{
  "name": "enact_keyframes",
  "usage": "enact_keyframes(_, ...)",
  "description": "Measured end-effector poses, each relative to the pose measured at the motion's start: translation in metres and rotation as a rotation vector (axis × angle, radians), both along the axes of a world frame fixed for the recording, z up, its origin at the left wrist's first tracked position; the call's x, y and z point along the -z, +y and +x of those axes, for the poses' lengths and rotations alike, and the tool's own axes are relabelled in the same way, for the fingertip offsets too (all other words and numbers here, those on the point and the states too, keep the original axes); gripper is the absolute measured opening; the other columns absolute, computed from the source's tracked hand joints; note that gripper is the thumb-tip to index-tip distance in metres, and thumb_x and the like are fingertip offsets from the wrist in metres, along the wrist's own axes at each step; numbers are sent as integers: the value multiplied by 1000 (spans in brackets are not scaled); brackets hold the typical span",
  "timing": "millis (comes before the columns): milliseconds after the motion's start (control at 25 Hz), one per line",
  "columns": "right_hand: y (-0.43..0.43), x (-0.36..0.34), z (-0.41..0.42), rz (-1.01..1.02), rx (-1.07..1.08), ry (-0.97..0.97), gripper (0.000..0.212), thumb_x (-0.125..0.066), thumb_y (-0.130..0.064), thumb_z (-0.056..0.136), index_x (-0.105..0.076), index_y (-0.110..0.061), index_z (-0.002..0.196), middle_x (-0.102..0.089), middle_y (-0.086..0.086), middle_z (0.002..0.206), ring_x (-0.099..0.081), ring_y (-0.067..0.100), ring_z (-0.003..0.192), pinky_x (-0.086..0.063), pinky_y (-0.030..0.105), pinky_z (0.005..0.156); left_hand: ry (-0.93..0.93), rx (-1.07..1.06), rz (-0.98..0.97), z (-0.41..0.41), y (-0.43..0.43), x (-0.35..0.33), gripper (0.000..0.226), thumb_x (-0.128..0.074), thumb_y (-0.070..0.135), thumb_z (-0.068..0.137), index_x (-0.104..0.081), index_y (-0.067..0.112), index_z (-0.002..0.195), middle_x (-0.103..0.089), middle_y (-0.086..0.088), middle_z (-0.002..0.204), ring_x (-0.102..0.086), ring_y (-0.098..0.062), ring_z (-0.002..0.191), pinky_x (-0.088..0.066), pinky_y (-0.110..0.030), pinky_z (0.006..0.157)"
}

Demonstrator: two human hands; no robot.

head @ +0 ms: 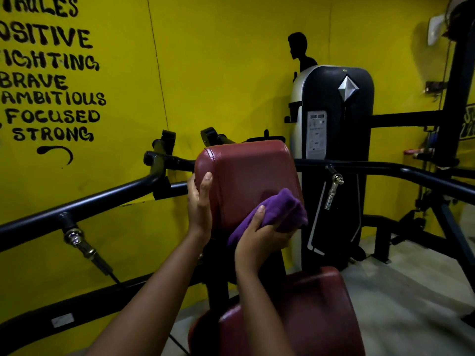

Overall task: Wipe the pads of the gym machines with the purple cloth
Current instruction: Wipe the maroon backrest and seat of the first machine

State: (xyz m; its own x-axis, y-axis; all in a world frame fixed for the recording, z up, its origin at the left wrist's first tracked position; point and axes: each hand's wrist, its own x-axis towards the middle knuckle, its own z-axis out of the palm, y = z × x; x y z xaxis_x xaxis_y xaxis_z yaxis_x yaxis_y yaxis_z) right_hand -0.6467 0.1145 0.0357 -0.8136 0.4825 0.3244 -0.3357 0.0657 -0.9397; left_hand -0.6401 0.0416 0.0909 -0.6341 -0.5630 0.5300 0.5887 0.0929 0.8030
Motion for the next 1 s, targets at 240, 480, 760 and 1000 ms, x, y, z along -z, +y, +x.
enact_keyframes(240, 1, 17, 31, 789, 25, 469, 69, -43, -32, 73, -34, -29, 141, -27, 20, 143, -34, 33, 118, -34, 43, 100, -30, 205, 257, 9, -1, -6, 63, -23, 56, 96, -54, 9, 124, -70, -4, 102, -68, -17, 92, -57, -27, 78)
enact_keyframes(480, 11, -79, -18, 1259, 70, 875, 61, -41, -56, 69, -53, -37, 126, -34, 7, 145, -33, 28, 118, -35, 41, 86, -22, 87, 425, 27, 4, 7, 50, -15, 51, 98, -57, 26, 109, -69, 7, 91, -61, -9, 84, -51, -20, 64)
enact_keyframes(760, 14, -41, -24, 1432, 93, 1105, 51, -52, -58, 69, -60, -36, 114, -31, 1, 146, -28, 31, 124, -25, 45, 91, -37, -55, 452, 40, 0, 20, 52, -22, 48, 99, -46, 14, 130, -59, -7, 117, -59, -10, 90, -47, -24, 71)
enact_keyframes(1000, 14, -84, -35, 1168, 15, 944, 52, -40, -60, 76, -57, -39, 121, -36, -1, 142, -33, 23, 116, -34, 43, 84, -117, -68, 314, 29, 6, -2, 49, -20, 60, 94, -60, 32, 99, -65, 5, 98, -61, -6, 85, -54, -15, 65)
